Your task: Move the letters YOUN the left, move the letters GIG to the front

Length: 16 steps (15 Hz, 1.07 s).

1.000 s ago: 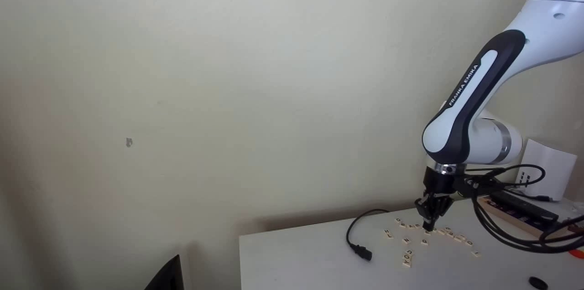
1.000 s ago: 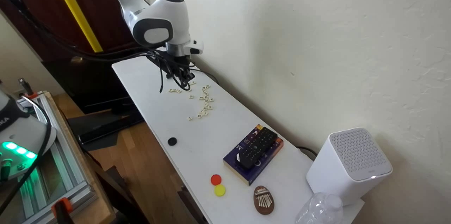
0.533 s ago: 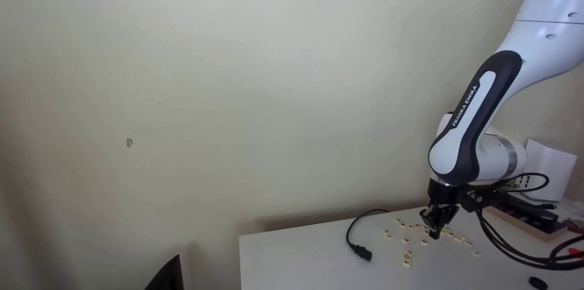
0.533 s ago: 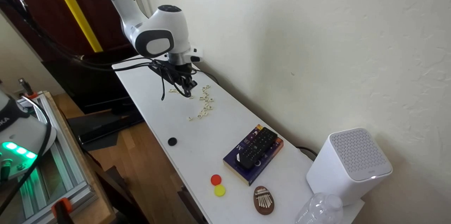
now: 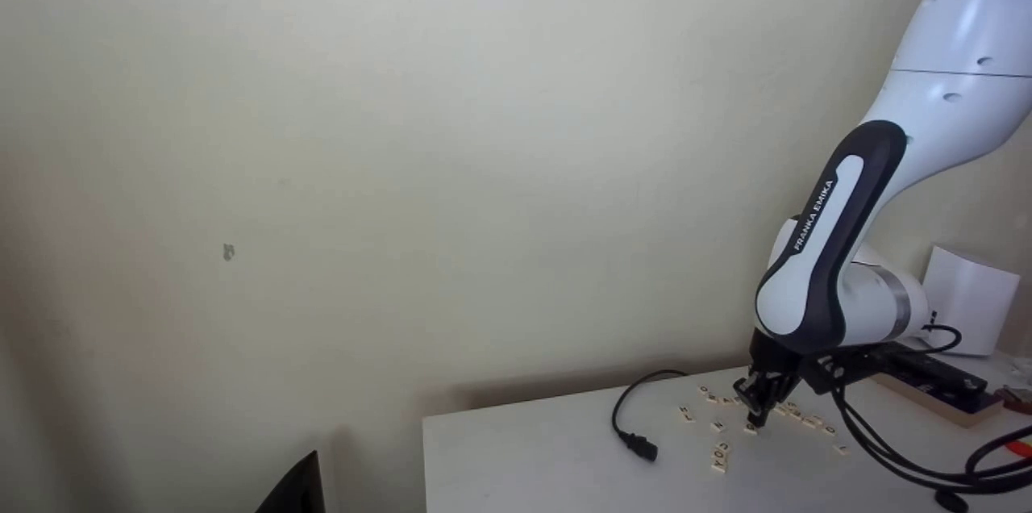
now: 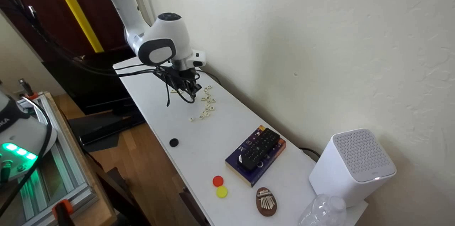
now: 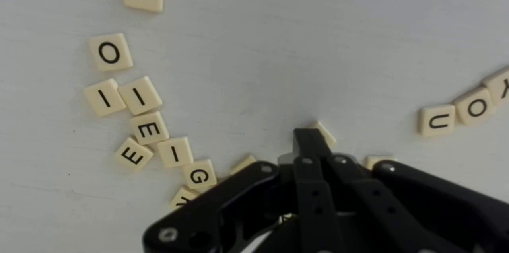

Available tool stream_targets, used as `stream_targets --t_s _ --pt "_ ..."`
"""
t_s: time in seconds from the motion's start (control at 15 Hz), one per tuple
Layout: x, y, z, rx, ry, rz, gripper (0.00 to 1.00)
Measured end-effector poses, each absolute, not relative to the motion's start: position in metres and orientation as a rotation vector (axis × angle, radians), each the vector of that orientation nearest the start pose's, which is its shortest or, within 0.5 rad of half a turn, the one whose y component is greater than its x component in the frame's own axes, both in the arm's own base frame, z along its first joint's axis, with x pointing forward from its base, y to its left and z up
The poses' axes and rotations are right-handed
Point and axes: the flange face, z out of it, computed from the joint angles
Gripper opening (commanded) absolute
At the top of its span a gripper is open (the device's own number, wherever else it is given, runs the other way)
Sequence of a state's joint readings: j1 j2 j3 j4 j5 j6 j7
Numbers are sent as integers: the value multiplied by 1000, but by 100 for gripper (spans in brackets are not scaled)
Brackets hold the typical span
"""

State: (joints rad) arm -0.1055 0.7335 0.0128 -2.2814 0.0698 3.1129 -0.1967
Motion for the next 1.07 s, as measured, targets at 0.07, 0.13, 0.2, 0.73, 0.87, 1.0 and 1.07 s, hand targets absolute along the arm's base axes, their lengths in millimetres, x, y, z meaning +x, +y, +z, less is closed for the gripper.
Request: stream_targets --t_s 0.07,0.13,0.2,0.73,0.87,1.0,1.07 --pt "499 -50 43 -3137 -50 -165 0" --pt "501 -49 41 -3136 -54 -173 0" --pt "501 -48 40 -3136 -62 -176 0" --pt "504 -42 38 -3152 -248 -175 0" --pt "503 -40 38 -3151 -323 -170 0" --pt "499 -38 38 -3146 -390 -162 0" --pt "497 -37 38 -3143 -419 -158 0"
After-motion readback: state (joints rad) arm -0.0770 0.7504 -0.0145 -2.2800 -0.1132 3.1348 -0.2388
